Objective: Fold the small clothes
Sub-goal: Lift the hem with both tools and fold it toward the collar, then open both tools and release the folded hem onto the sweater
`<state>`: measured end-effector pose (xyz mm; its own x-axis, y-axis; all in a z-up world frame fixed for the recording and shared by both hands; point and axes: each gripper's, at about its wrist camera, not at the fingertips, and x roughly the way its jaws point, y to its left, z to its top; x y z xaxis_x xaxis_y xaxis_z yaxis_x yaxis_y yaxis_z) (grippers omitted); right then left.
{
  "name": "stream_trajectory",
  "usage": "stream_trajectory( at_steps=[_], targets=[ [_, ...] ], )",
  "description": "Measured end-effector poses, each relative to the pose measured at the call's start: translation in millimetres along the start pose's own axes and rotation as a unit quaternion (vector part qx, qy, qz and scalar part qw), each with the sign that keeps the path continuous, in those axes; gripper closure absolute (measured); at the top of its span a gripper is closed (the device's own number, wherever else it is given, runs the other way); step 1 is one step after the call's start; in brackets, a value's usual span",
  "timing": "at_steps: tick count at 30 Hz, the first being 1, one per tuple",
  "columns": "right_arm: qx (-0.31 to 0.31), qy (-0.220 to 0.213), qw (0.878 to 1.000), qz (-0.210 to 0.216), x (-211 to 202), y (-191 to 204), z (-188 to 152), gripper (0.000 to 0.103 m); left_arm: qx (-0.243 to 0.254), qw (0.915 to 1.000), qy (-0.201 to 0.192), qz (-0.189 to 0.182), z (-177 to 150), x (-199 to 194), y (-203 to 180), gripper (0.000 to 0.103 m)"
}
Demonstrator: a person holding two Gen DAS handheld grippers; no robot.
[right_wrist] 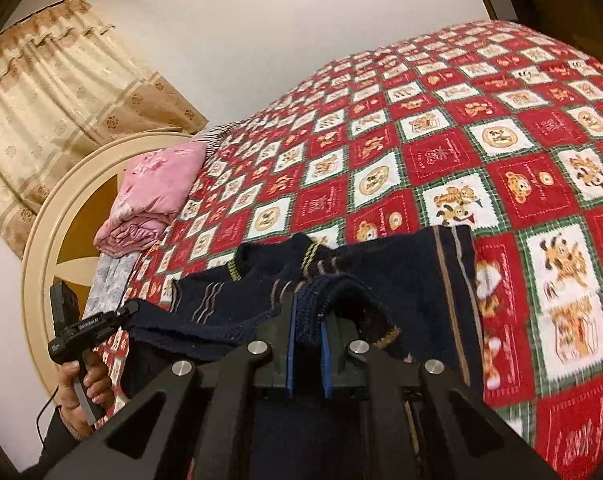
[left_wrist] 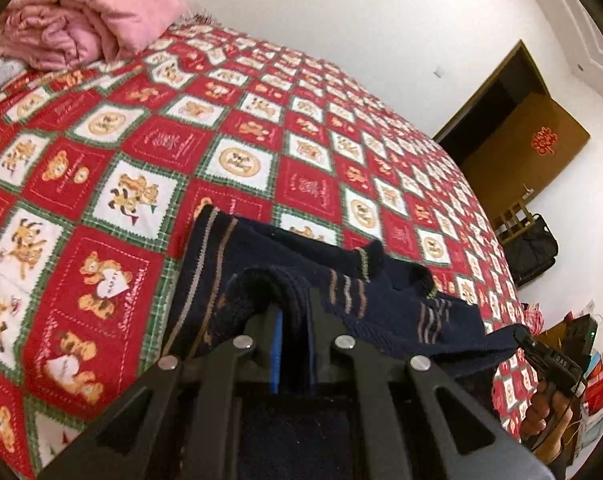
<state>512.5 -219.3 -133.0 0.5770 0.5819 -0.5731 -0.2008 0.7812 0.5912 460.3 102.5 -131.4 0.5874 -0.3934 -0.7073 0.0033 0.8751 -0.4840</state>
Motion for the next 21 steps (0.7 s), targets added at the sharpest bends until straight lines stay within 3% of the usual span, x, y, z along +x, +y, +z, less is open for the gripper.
stream_trajectory(
  at_steps=[6,11,12,14,15,17,21],
  targets=[
    [0.025,0.023,0.999,-0.021,45,-27,17,0.093,-0.022,0.9997,0.011,0.006,9,28,8,0.092],
    [0.021,0.032,0.998,-0.047,74,-41,19,0.092,-0.033,0.9993,0.016,-0.005,12,39,7,0.085],
    [0.02,0.029,0.998,-0.052,77,-43,19,0.09,-0.037,0.9991,0.017,-0.009,13,38,8,0.081],
    [0.015,0.017,0.996,-0.087,77,-45,21,0.065,-0.039,0.9991,0.015,-0.005,14,33,8,0.056],
    [0.015,0.011,0.995,-0.1,76,-47,24,0.041,-0.035,0.9994,0.007,-0.003,14,28,7,0.05],
    [0.031,0.0,0.996,-0.085,67,-53,27,0.036,-0.019,0.9998,-0.003,-0.001,12,16,6,0.034],
    [0.021,-0.019,0.996,-0.081,37,-50,22,0.036,0.016,0.9995,-0.024,0.013,-1,-16,7,0.029]
  ],
)
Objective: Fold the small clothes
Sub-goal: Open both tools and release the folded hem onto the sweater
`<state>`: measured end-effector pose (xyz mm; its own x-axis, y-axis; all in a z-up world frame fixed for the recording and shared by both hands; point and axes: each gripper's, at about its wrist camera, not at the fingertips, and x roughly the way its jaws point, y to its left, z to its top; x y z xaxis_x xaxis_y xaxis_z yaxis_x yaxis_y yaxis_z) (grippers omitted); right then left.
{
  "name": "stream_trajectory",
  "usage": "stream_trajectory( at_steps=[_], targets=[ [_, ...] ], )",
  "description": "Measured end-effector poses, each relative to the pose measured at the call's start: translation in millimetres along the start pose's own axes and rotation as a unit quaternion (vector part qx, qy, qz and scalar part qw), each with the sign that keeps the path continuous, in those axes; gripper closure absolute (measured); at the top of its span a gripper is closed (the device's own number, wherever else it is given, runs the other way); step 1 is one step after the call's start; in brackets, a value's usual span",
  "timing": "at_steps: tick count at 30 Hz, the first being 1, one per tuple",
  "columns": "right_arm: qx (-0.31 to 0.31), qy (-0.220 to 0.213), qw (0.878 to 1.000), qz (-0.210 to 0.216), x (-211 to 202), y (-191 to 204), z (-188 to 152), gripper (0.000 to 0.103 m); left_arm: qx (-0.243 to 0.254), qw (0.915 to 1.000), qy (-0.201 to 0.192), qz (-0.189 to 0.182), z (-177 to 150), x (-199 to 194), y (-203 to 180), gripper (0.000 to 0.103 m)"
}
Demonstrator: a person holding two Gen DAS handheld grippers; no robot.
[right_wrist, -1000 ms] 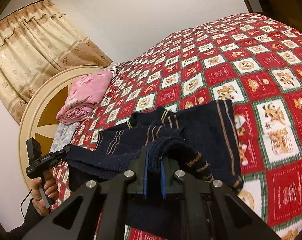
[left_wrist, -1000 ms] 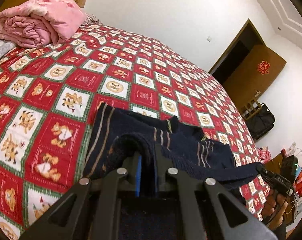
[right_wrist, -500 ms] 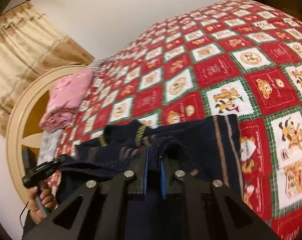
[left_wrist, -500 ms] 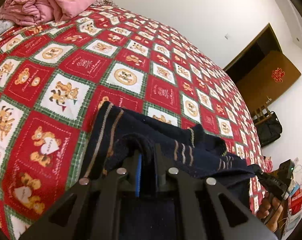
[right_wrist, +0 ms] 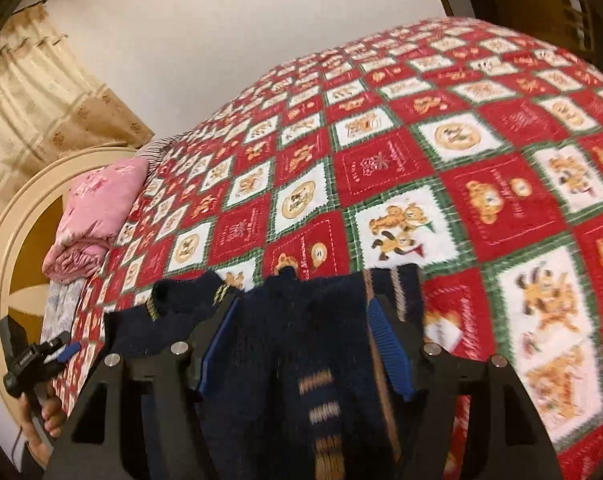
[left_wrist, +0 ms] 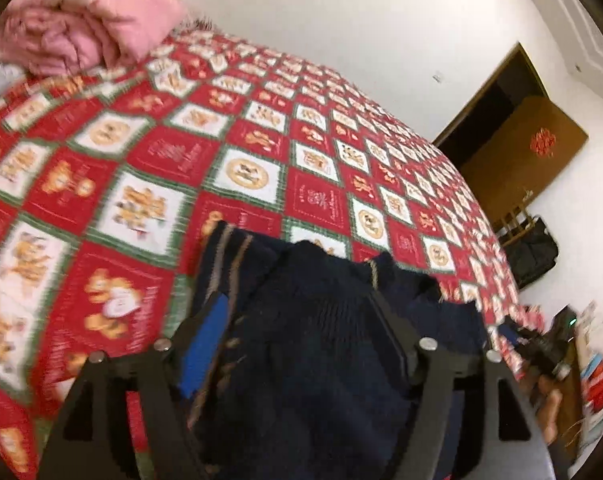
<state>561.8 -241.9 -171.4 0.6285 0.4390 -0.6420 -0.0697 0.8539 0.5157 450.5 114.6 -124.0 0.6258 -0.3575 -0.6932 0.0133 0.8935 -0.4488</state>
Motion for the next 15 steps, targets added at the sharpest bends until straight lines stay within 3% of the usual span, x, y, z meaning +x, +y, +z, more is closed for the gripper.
stream_trajectory(
  at_steps=[7,12,15],
  targets=[
    [-0.029,0.018,0.998,0.049,-77,4,-62,0.036,0.084,0.9946,0.002,0.06,-72,-35,9,0.029],
    [-0.034,0.052,0.996,0.057,-100,2,-110,0.038,0.072,0.9933,0.014,0.089,-97,-32,21,0.029],
    [-0.042,0.059,0.997,0.04,-101,3,-125,0.043,0.058,0.9937,0.022,0.093,-105,-29,28,0.029]
  ],
)
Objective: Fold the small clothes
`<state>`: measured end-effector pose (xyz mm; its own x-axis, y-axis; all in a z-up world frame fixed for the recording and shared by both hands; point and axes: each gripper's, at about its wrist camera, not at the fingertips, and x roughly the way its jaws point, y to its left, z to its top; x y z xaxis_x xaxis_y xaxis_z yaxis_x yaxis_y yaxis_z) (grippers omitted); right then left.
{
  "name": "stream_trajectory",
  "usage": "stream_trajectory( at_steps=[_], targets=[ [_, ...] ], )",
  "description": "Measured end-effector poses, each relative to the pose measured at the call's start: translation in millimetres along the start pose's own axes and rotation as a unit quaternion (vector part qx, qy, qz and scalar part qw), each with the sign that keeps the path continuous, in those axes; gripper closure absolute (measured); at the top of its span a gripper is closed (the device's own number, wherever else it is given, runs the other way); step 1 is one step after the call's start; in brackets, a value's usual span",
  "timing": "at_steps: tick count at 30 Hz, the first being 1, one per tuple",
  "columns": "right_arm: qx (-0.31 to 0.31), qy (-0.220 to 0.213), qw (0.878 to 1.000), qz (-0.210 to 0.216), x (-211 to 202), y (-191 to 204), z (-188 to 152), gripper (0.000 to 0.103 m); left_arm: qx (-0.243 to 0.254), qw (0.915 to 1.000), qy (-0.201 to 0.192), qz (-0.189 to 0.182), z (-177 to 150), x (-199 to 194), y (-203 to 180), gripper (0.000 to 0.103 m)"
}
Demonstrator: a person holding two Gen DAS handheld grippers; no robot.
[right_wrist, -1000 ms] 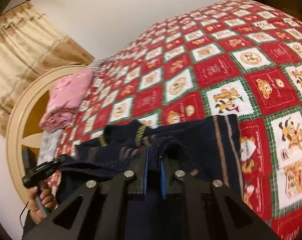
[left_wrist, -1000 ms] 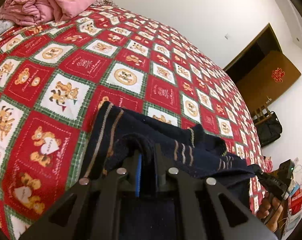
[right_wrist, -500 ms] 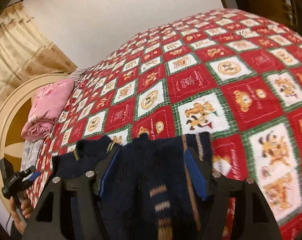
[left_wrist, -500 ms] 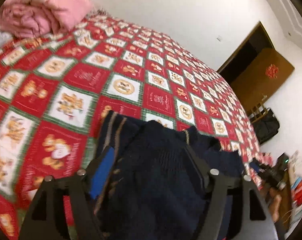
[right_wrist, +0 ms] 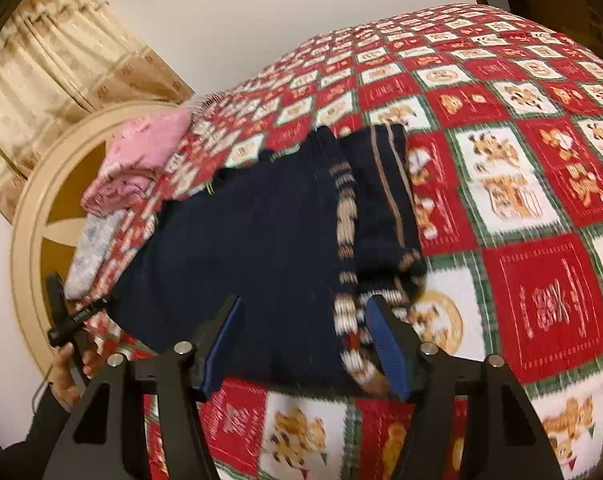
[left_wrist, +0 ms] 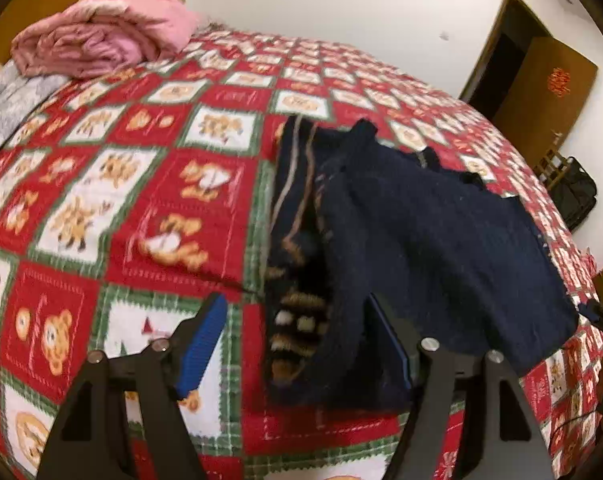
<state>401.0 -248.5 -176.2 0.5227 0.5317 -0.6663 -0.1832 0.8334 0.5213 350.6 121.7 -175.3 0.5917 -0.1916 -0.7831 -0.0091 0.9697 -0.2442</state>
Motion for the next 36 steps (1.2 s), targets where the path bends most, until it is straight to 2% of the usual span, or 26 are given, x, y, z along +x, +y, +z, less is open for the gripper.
stream_trajectory(
  at_steps=[3,5,6,7,8,10,12,14,19,24,28,29,31,33,36],
  targets=[
    [0.002,0.011,1.0,-0.013,5,-4,-10,0.058,-0.016,0.9995,0.027,-0.004,-11,13,9,0.032],
    [0.003,0.027,0.999,-0.02,12,-7,-18,0.058,-0.011,0.9999,0.007,-0.007,-18,14,10,0.032],
    [0.002,0.031,0.999,-0.022,15,-9,-20,0.062,0.0,1.0,0.004,-0.001,-19,14,7,0.032],
    [-0.002,0.035,0.999,-0.029,18,-9,-23,0.079,0.006,1.0,0.002,0.004,-20,13,4,0.032],
    [-0.007,0.036,0.999,-0.04,19,-9,-25,0.086,0.01,0.9999,0.004,0.008,-20,14,2,0.032],
    [-0.015,0.038,0.997,-0.062,20,-10,-27,0.092,0.013,0.9997,0.012,0.014,-19,17,1,0.031],
    [-0.007,0.041,0.996,-0.082,21,-17,-28,0.093,0.017,0.9995,0.018,0.018,-20,17,2,0.03],
    [0.001,0.043,0.996,-0.08,20,-23,-29,0.093,0.018,0.9995,0.014,0.02,-24,15,2,0.03],
    [-0.018,0.042,0.994,-0.1,21,-15,-34,0.093,0.032,0.9991,0.008,0.028,-34,7,0,0.03],
    [-0.032,0.039,0.993,-0.11,22,-12,-35,0.093,0.011,0.9996,-0.009,0.024,-33,0,4,0.03],
    [-0.037,0.045,0.993,-0.107,21,-12,-35,0.093,0.009,0.9986,0.006,0.052,-31,4,1,0.03],
    [-0.038,0.048,0.992,-0.108,22,-11,-35,0.093,0.014,0.998,-0.002,0.061,-30,-1,-3,0.033],
    [-0.044,0.051,0.992,-0.11,21,-8,-33,0.093,0.04,0.9954,-0.045,0.075,-24,-20,-18,0.034],
    [-0.053,0.056,0.991,-0.113,23,-6,-34,0.093,0.065,0.9916,-0.082,0.076,-11,-36,-35,0.031],
    [-0.053,0.053,0.991,-0.11,27,-7,-36,0.092,0.099,0.9883,-0.083,0.08,20,-28,-60,0.03]
  ],
)
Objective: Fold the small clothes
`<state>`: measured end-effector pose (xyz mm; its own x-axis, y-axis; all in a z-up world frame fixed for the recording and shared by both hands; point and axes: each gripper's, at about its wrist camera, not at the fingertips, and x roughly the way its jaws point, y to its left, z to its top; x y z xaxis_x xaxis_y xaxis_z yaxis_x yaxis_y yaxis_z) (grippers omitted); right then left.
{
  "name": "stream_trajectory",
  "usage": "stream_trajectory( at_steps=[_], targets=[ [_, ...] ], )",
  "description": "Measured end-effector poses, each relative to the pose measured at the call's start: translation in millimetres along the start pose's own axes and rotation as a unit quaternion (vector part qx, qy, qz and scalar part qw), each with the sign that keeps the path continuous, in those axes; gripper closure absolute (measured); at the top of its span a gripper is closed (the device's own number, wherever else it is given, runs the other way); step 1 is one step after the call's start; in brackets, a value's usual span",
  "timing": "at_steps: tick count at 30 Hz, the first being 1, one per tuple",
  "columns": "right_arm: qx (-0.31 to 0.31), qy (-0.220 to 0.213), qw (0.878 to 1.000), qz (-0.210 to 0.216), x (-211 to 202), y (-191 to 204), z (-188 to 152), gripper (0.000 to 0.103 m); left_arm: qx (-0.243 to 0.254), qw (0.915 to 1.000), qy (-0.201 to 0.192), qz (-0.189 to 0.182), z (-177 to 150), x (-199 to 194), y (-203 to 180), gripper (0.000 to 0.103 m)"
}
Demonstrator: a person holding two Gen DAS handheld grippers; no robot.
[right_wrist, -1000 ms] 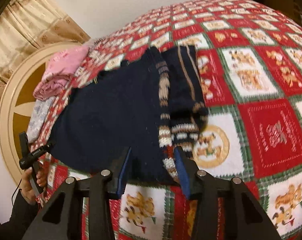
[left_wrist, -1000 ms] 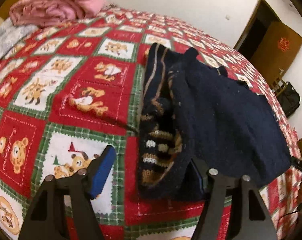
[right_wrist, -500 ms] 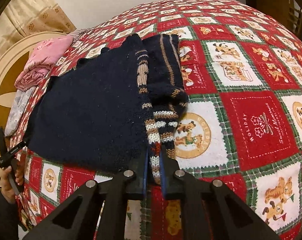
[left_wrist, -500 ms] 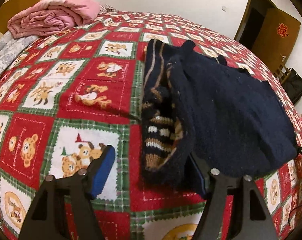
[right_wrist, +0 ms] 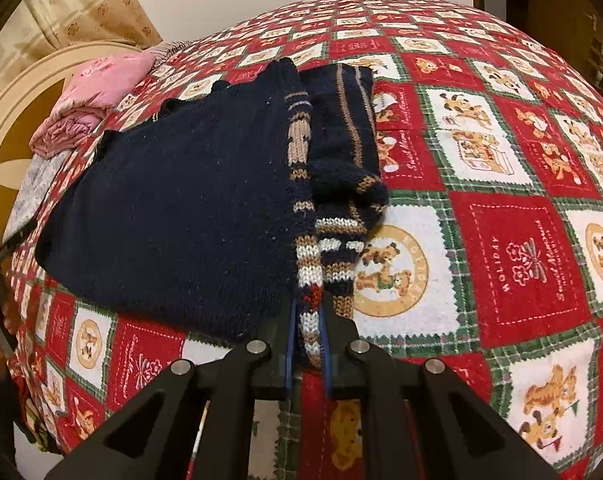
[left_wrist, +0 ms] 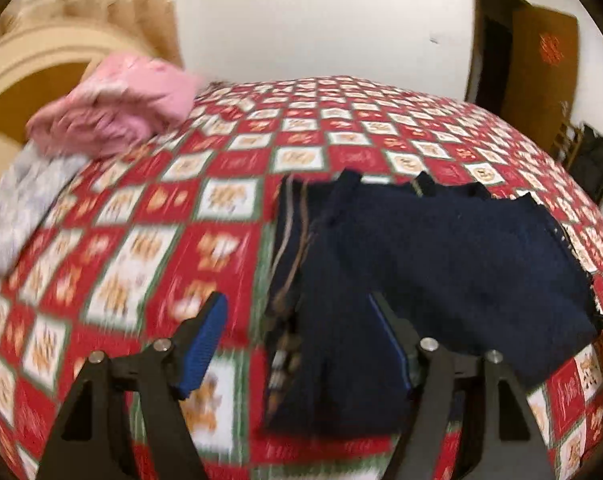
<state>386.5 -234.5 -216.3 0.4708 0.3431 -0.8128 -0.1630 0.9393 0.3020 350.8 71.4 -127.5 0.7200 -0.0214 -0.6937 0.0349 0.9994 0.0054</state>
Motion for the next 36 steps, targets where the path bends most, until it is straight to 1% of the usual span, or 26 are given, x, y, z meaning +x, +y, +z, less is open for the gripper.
stream_trajectory(
  at_steps=[2,4,6,8,9,10,11,12,13,14,15,16,17,18,19,21,24,27,29,32,34,35,36],
  targets=[
    [0.008,-0.004,1.0,0.005,1,-2,-1,0.092,0.01,0.9999,0.008,-0.005,20,19,-13,0.03],
    [0.01,-0.011,1.0,0.008,2,-2,-3,0.092,0.008,0.9996,0.028,0.005,39,45,-23,0.03],
    [0.01,-0.016,1.0,0.01,2,-2,-4,0.092,0.016,0.999,0.042,0.005,52,67,-32,0.03],
    [0.015,-0.022,0.999,0.018,2,-5,-6,0.092,0.035,0.9974,0.048,0.042,60,93,-40,0.03],
    [0.015,-0.024,0.999,0.021,2,-6,-7,0.092,0.045,0.9958,0.059,0.054,60,100,-40,0.03],
    [0.014,-0.026,0.999,0.024,2,-7,-7,0.092,0.049,0.9916,0.091,0.078,58,120,-36,0.03],
    [0.013,-0.027,0.999,0.024,2,-6,-8,0.092,0.044,0.988,0.111,0.098,55,132,-29,0.027],
    [0.011,-0.029,0.999,0.024,2,-6,-8,0.092,0.028,0.9864,0.122,0.107,52,143,-17,0.025],
    [0.007,-0.031,0.999,0.022,1,-5,-8,0.092,-0.01,0.988,0.122,0.094,51,148,1,0.013],
    [0.004,-0.032,0.999,0.021,2,-4,-9,0.092,-0.05,0.9879,0.122,0.082,51,148,16,0.011],
    [0.001,-0.033,0.999,0.019,2,-3,-9,0.092,-0.094,0.9859,0.122,0.065,48,143,32,0.011],
    [-0.001,-0.035,0.999,0.019,1,-3,-10,0.092,-0.117,0.9847,0.119,0.05,45,138,42,0.013],
    [-0.001,-0.038,0.999,0.02,1,-4,-10,0.092,-0.129,0.9846,0.109,0.044,41,129,49,0.013],
    [0.001,-0.041,0.999,0.022,1,-4,-11,0.092,-0.132,0.985,0.098,0.054,35,116,55,0.014],
    [0.002,-0.042,0.999,0.023,1,-5,-11,0.092,-0.127,0.9863,0.088,0.057,28,102,56,0.015],
    [0.006,-0.046,0.999,0.028,1,-7,-12,0.092,-0.117,0.9894,0.07,0.051,18,76,54,0.015],
    [0.013,-0.053,0.998,0.029,-2,-7,-14,0.092,-0.082,0.9943,0.036,0.057,-3,34,43,0.015],
    [0.022,-0.062,0.998,0.025,-6,-6,-14,0.092,-0.045,0.9969,0.02,0.062,-16,15,29,0.015],
    [0.031,-0.075,0.997,0.019,-14,-3,-15,0.089,-0.021,0.9976,0.021,0.063,-24,14,21,0.015],
    [0.032,-0.098,0.995,0.006,-28,5,-16,0.088,0.021,0.9964,0.032,0.075,-34,23,9,0.015],
    [0.02,-0.113,0.993,0.0,-40,14,-15,0.088,0.033,0.9945,0.045,0.089,-41,33,5,0.015],
    [0.013,-0.118,0.993,-0.003,-43,17,-15,0.088,0.032,0.9938,0.058,0.089,-45,40,6,0.015],
    [0.002,-0.123,0.992,-0.005,-48,23,-15,0.088,0.024,0.9944,0.059,0.084,-49,42,8,0.015]
  ],
)
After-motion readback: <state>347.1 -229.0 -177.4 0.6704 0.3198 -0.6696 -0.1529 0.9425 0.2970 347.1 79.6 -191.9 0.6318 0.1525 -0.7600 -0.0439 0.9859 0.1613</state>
